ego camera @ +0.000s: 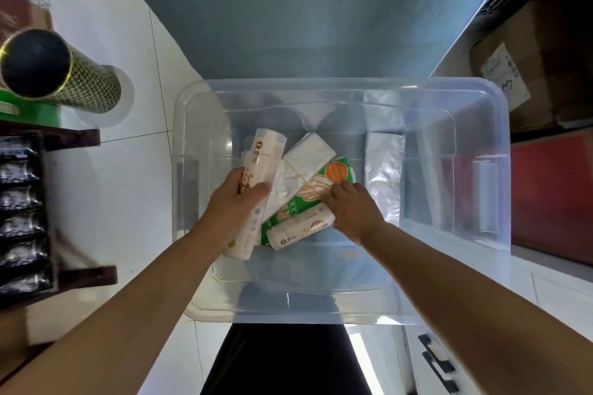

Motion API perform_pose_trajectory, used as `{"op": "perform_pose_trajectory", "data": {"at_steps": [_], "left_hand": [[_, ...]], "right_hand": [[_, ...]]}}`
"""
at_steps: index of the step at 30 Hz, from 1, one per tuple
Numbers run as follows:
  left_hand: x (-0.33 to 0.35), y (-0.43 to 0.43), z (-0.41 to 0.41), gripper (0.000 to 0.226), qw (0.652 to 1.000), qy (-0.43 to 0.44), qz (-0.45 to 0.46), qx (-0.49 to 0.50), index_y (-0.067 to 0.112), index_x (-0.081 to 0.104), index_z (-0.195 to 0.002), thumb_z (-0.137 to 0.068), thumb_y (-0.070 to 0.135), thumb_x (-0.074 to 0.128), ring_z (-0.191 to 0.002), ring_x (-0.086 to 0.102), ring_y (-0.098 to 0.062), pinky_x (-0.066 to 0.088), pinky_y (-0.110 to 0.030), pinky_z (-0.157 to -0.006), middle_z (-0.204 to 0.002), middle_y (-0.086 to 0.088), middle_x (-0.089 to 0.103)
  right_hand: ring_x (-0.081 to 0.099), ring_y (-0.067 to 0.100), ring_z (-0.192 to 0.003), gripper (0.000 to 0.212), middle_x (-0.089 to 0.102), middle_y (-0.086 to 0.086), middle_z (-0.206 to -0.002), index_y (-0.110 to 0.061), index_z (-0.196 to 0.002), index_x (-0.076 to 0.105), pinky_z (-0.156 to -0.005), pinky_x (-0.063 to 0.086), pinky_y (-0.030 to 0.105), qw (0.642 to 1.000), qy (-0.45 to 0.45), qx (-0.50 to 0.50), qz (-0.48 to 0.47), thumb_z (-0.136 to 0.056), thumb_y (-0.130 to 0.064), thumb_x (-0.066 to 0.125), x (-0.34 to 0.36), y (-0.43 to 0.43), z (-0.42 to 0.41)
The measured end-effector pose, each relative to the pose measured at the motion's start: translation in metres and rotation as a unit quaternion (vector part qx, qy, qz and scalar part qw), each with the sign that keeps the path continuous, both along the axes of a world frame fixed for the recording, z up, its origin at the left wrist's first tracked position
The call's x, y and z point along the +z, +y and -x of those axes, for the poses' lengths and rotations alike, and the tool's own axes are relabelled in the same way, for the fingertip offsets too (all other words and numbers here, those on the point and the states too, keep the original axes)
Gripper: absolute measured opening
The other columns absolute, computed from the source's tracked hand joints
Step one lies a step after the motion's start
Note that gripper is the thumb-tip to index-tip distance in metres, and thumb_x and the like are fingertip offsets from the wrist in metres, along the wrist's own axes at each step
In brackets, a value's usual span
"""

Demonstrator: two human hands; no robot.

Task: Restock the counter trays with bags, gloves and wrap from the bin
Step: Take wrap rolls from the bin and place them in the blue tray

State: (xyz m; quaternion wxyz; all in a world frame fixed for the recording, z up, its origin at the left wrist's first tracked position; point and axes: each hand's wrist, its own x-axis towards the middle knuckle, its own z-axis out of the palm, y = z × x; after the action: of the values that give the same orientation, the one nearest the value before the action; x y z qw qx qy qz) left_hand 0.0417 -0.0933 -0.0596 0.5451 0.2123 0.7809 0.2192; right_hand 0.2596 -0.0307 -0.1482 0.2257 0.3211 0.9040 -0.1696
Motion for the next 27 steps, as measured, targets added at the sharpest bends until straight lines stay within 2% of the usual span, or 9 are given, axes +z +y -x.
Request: {"op": "perform_pose_trajectory", "data": {"at_steps": [3, 5, 8, 10, 13, 18, 21, 24, 27], "left_hand": [[0.015, -0.005, -0.002, 0.027, 1.000, 0.000, -0.007, -0.007, 0.037, 0.043, -0.111, -0.087, 0.042, 0.053, -0.082, 0.057, -0.005, 0.037, -0.023, -0.059, -0.093, 0.018, 0.057], [0.029, -0.009, -0.002, 0.026, 1.000, -0.005, -0.020, -0.004, 0.036, 0.043, -0.111, -0.088, 0.042, 0.053, -0.081, 0.056, -0.005, 0.037, -0.023, -0.059, -0.091, 0.018, 0.057], [0.053, -0.018, 0.000, 0.027, 0.999, -0.019, -0.042, -0.003, 0.036, 0.044, -0.112, -0.088, 0.044, 0.052, -0.082, 0.057, -0.005, 0.038, -0.024, -0.060, -0.094, 0.015, 0.059], [0.071, -0.026, 0.001, 0.026, 0.998, -0.024, -0.056, -0.012, 0.038, 0.045, -0.110, -0.087, 0.045, 0.053, -0.086, 0.059, -0.010, 0.043, -0.028, -0.065, -0.100, 0.007, 0.062], [0.102, -0.039, 0.002, 0.030, 0.996, -0.019, -0.077, -0.047, 0.034, 0.047, -0.112, -0.085, 0.046, 0.055, -0.092, 0.062, -0.021, 0.049, -0.040, -0.083, -0.105, -0.001, 0.062], [0.168, -0.065, -0.007, 0.027, 0.982, -0.017, -0.146, -0.119, 0.032, 0.050, -0.104, -0.082, 0.046, 0.058, -0.082, 0.060, -0.011, 0.043, -0.027, -0.063, -0.098, 0.000, 0.062], [0.205, -0.080, -0.018, 0.040, 0.970, -0.026, -0.177, -0.164, 0.027, 0.051, -0.107, -0.076, 0.050, 0.058, -0.083, 0.061, -0.016, 0.044, -0.028, -0.066, -0.096, 0.000, 0.063], [0.235, -0.096, -0.040, 0.040, 0.958, -0.026, -0.202, -0.201, 0.027, 0.051, -0.105, -0.074, 0.051, 0.059, -0.081, 0.061, -0.016, 0.046, -0.030, -0.067, -0.089, 0.003, 0.063], [0.261, -0.107, -0.074, 0.033, 0.940, -0.026, -0.224, -0.254, 0.027, 0.051, -0.107, -0.081, 0.046, 0.058, -0.076, 0.059, -0.014, 0.041, -0.027, -0.060, -0.084, 0.007, 0.061]], "right_hand": [[0.048, 0.028, -0.107, 0.052, 0.052, 0.010, -0.119, -0.013, -0.125, 0.049, -0.085, 0.042, 0.037, 0.999, -0.012, -0.024, 0.021, -0.081, -0.039, 0.061, 0.020, -0.003, -0.008], [0.054, 0.028, -0.098, 0.047, 0.055, 0.008, -0.110, -0.013, -0.114, 0.054, -0.073, 0.044, 0.034, 0.996, -0.003, -0.086, 0.034, -0.079, -0.044, 0.059, 0.042, -0.010, -0.016], [0.060, 0.025, -0.084, 0.043, 0.057, 0.003, -0.095, -0.017, -0.101, 0.058, -0.058, 0.038, 0.028, 0.979, 0.023, -0.199, 0.025, -0.075, -0.051, 0.057, 0.081, -0.027, -0.030], [0.061, 0.025, -0.081, 0.042, 0.057, 0.003, -0.092, -0.018, -0.098, 0.059, -0.058, 0.038, 0.027, 0.963, 0.043, -0.267, 0.014, -0.074, -0.052, 0.059, 0.112, -0.040, -0.037], [0.062, 0.025, -0.079, 0.038, 0.060, 0.004, -0.094, -0.019, -0.096, 0.059, -0.061, 0.045, 0.029, 0.932, 0.071, -0.356, 0.003, -0.073, -0.049, 0.063, 0.165, -0.068, -0.043], [0.062, 0.022, -0.078, 0.038, 0.064, -0.001, -0.096, -0.021, -0.102, 0.056, -0.067, 0.051, 0.033, 0.860, 0.145, -0.488, -0.045, -0.075, -0.047, 0.065, 0.252, -0.138, -0.045], [0.060, 0.018, -0.073, 0.039, 0.067, -0.003, -0.093, -0.024, -0.103, 0.058, -0.063, 0.047, 0.027, 0.825, 0.169, -0.533, -0.076, -0.075, -0.050, 0.065, 0.297, -0.181, -0.054], [0.063, 0.021, -0.080, 0.040, 0.068, -0.002, -0.097, -0.026, -0.103, 0.060, -0.065, 0.047, 0.028, 0.788, 0.188, -0.576, -0.109, -0.072, -0.050, 0.067, 0.338, -0.224, -0.073], [0.063, 0.020, -0.083, 0.043, 0.067, -0.002, -0.101, -0.025, -0.105, 0.061, -0.066, 0.046, 0.026, 0.754, 0.204, -0.605, -0.155, -0.071, -0.051, 0.068, 0.373, -0.265, -0.097]]}}
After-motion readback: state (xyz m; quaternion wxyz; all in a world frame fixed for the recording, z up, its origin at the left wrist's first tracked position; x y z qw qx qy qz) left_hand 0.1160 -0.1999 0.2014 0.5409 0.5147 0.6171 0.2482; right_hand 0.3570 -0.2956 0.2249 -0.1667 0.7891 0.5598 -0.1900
